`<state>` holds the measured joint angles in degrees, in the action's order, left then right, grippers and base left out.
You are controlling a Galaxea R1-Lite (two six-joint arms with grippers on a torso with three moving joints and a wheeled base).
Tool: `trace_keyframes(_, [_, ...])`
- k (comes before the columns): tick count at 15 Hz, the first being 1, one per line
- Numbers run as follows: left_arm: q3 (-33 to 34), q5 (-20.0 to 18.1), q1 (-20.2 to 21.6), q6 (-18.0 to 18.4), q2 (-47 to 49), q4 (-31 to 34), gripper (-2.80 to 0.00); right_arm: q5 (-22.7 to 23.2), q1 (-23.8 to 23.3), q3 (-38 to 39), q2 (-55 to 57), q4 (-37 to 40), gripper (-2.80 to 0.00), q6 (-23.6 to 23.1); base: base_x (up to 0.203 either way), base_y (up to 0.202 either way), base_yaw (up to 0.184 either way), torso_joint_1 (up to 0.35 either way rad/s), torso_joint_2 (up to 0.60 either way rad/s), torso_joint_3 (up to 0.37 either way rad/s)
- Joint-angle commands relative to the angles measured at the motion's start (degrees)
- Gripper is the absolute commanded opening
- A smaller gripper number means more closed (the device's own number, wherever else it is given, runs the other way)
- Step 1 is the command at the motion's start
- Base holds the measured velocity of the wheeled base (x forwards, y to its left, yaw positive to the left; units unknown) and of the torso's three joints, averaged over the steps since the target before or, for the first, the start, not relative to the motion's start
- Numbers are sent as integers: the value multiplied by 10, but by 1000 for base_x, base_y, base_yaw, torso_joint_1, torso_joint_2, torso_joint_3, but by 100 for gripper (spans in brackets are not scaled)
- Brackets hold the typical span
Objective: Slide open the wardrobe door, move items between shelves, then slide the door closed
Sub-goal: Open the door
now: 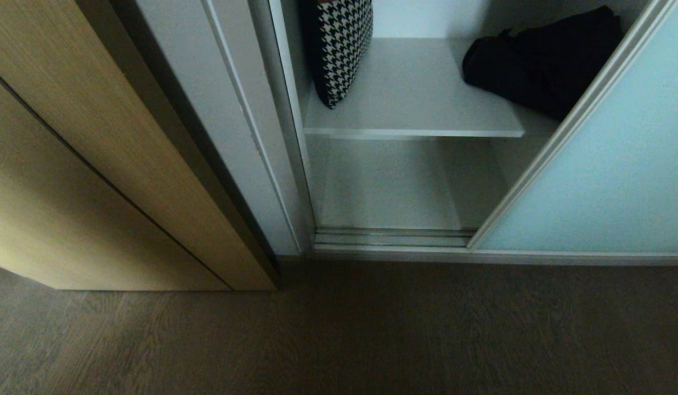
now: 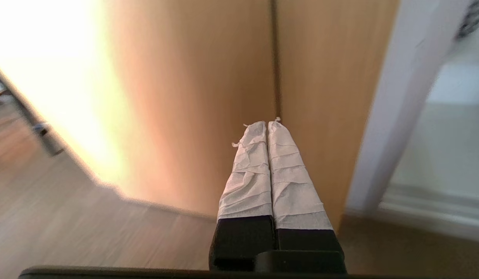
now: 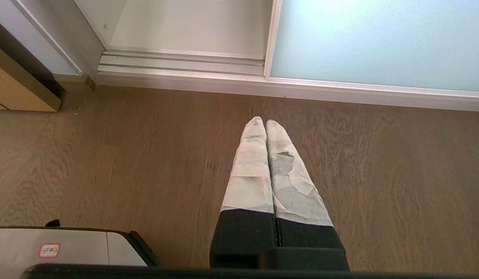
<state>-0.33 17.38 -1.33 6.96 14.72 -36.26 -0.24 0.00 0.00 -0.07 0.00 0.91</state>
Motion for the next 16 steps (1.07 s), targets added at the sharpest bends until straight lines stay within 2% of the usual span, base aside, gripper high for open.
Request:
trace_keyframes(1, [3, -6, 21, 2, -82, 58, -280, 1, 0, 0, 1, 0, -280, 0, 0, 0, 0, 0, 0, 0])
trace_keyframes(3, [3, -53, 23, -1, -145, 155, -280, 0, 0, 0, 1, 0, -280, 0, 0, 0, 0, 0, 0, 0])
trace_keyframes(5, [3, -168, 24, -22, -147, 231, -280, 1, 0, 0, 1, 0, -280, 0, 0, 0, 0, 0, 0, 0])
trace_keyframes(6, [3, -196, 24, -19, -146, 292, -280, 1, 0, 0, 1, 0, -280, 0, 0, 0, 0, 0, 0, 0])
trace_keyframes(8, [-2, -191, 24, 13, -145, 383, -280, 1, 0, 0, 1, 0, -280, 0, 0, 0, 0, 0, 0, 0])
trace_keyframes(12, [-1, -184, 24, -11, -145, 377, -280, 1, 0, 0, 1, 0, -280, 0, 0, 0, 0, 0, 0, 0])
trace_keyframes(16, [2, -184, 24, -12, -145, 364, -280, 1, 0, 0, 1, 0, -280, 0, 0, 0, 0, 0, 0, 0])
